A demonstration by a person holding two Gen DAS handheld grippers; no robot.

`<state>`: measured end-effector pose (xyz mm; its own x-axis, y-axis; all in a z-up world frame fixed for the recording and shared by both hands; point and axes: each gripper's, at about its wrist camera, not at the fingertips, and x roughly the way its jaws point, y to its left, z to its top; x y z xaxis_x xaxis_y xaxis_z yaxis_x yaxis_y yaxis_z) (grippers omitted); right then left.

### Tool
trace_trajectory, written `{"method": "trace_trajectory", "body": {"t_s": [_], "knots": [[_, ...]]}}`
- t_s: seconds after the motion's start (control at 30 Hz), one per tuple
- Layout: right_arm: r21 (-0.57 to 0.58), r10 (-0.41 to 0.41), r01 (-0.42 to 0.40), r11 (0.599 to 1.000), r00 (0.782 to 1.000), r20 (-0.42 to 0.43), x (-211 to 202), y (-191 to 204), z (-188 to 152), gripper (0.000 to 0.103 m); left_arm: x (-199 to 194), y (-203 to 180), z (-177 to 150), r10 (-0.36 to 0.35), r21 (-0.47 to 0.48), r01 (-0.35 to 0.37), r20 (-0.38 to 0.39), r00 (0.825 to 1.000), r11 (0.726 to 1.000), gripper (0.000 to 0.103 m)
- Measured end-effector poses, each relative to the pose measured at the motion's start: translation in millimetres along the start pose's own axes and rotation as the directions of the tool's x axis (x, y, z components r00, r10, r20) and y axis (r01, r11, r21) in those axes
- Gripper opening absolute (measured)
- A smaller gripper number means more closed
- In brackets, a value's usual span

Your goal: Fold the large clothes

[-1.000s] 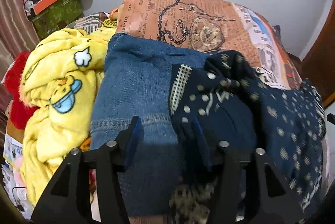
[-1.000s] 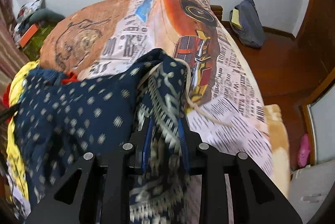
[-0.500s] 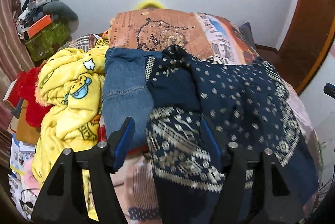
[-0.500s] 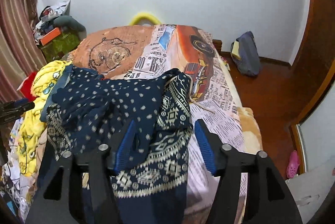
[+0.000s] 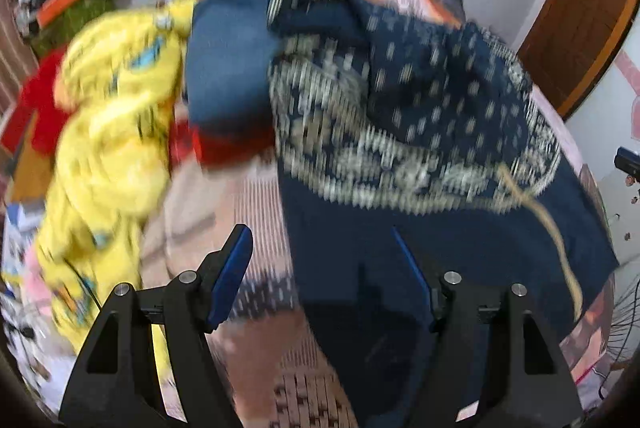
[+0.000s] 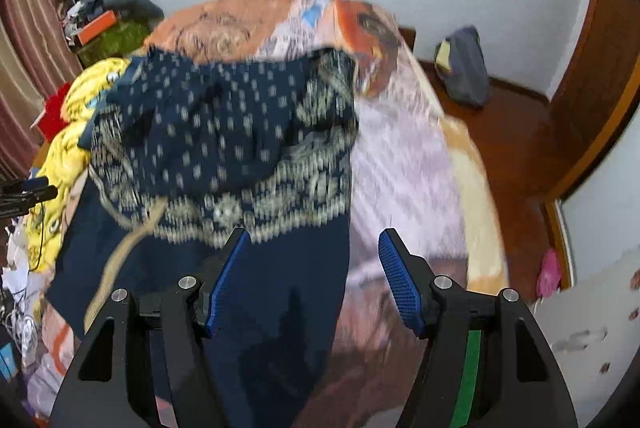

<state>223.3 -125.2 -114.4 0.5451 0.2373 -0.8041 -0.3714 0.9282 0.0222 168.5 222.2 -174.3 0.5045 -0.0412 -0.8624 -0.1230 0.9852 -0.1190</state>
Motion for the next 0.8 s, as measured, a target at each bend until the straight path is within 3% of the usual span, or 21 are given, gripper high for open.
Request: {"method": "trace_trajectory", "body": {"t_s": [0.17, 0.33, 0.43, 0.53, 0.63, 0.73, 0.8], "knots": [[0.047, 0.014, -0.010, 0.999, 0.996, -0.088, 19.4, -7.4, -34.7, 0.062, 17.1, 13.0, -35.9, -0.060, -0.077, 0.055, -0.068, 0.996, 0.996, 0.069], [0.088, 0.034, -0.020, 0.996, 0.987, -0.159, 32.6, -14.1, -62.3, 0.062, 34.1, 16.6, -62.2, -0.136, -0.160, 0.113, -0.140, 0.981, 0.981, 0.069], [0.140, 0.072, -0.047, 0.989, 0.982, -0.176, 38.0, -17.4, -71.5, 0.062, 38.5, 12.9, -71.5, -0.190, -0.209, 0.157, -0.148, 0.971, 0.965, 0.069], [0.177, 0.097, -0.067, 0.982, 0.982, -0.162, 40.4, -19.9, -74.8, 0.063, 38.7, 9.5, -74.7, -0.204, -0.244, 0.170, -0.123, 0.971, 0.955, 0.069], [0.191, 0.136, -0.106, 0.976, 0.980, -0.148, 42.0, -18.5, -73.3, 0.063, 41.2, 10.8, -77.5, -0.248, -0.307, 0.205, -0.110, 0.962, 0.930, 0.069], [0.185, 0.177, -0.151, 0.971, 0.975, -0.134, 43.2, -11.9, -73.4, 0.057, 44.7, 13.0, -82.7, -0.321, -0.356, 0.271, -0.087, 0.943, 0.894, 0.055], [0.180, 0.195, -0.170, 0.969, 0.972, -0.130, 44.6, -7.1, -73.0, 0.044, 42.8, 12.1, -84.6, -0.339, -0.356, 0.292, -0.075, 0.938, 0.888, 0.044]]}}
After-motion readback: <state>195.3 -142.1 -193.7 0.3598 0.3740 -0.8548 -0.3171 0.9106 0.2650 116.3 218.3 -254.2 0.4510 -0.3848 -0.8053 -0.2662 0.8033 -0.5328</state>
